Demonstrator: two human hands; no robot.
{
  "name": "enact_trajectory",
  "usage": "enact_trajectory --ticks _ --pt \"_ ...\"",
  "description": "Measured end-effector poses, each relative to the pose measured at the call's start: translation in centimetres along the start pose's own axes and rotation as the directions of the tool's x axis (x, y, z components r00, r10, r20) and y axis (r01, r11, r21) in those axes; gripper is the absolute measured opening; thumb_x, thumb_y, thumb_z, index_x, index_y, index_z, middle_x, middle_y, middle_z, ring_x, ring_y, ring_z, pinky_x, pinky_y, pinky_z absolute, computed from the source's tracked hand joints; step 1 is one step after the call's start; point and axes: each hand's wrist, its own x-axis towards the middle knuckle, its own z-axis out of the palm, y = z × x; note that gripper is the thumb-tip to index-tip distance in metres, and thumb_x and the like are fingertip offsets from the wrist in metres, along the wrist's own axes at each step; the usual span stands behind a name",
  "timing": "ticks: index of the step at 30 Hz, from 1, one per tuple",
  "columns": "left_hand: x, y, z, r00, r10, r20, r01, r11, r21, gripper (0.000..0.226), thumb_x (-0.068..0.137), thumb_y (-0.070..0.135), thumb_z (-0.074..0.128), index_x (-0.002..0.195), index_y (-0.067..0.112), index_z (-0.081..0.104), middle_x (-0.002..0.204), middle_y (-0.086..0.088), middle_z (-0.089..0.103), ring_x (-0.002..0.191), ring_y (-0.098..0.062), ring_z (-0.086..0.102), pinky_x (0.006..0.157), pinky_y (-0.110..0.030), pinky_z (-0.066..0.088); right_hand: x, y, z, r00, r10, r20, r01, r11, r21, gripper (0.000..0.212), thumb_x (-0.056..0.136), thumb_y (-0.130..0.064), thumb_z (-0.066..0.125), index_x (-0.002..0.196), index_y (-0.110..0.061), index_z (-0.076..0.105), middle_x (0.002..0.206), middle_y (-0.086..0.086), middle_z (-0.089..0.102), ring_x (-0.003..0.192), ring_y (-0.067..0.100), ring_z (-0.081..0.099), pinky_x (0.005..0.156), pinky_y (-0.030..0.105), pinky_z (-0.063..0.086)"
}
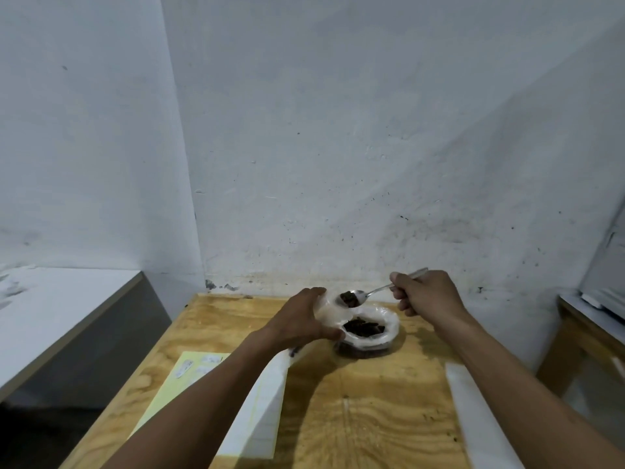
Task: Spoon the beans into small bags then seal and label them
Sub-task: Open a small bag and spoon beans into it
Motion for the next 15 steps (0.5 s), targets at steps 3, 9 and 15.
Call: enact_trajectory --ticks 3,9,15 --pt "0.1 0.3 0.1 1.000 0.011 -0.012 -0.010 0.999 0.046 0.092 0.068 0.054 0.086 0.145 0.021 0.046 0.143 -0.002 0.054 0.120 -0.019 0.054 0.096 -0.033 0.048 -0.7 -0.8 1.1 0.987 -0.158 0.010 0.158 0.971 -0.178 0.034 0.095 -0.029 0.065 0.074 -0.003 0.074 0.064 0.005 0.073 0.050 0.016 0.068 0.053 0.026 0.053" --pt "-0.3 -0.7 0.4 0.998 0.025 -0.057 -0.008 0.958 0.288 0.094 0.074 0.056 0.080 0.149 0.016 0.038 0.138 -0.005 0.052 0.121 -0.026 0.052 0.101 -0.037 0.039 0.0 0.7 0.8 0.961 -0.272 -0.042 0.222 0.857 -0.465 0.046 0.098 -0.042 0.056 0.069 -0.009 0.069 0.059 0.007 0.068 0.054 0.025 0.066 0.056 0.037 0.056" --pt "-0.1 -1.0 1.6 0.996 -0.001 -0.088 0.031 0.941 0.337 0.093 0.076 0.056 0.077 0.148 0.015 0.036 0.140 -0.006 0.050 0.127 -0.027 0.048 0.108 -0.038 0.034 0.0 4.8 0.5 0.974 -0.201 -0.105 0.098 0.792 -0.603 0.053 0.100 -0.036 0.056 0.052 -0.017 0.045 0.048 0.002 0.047 0.046 0.022 0.049 0.044 0.025 0.028"
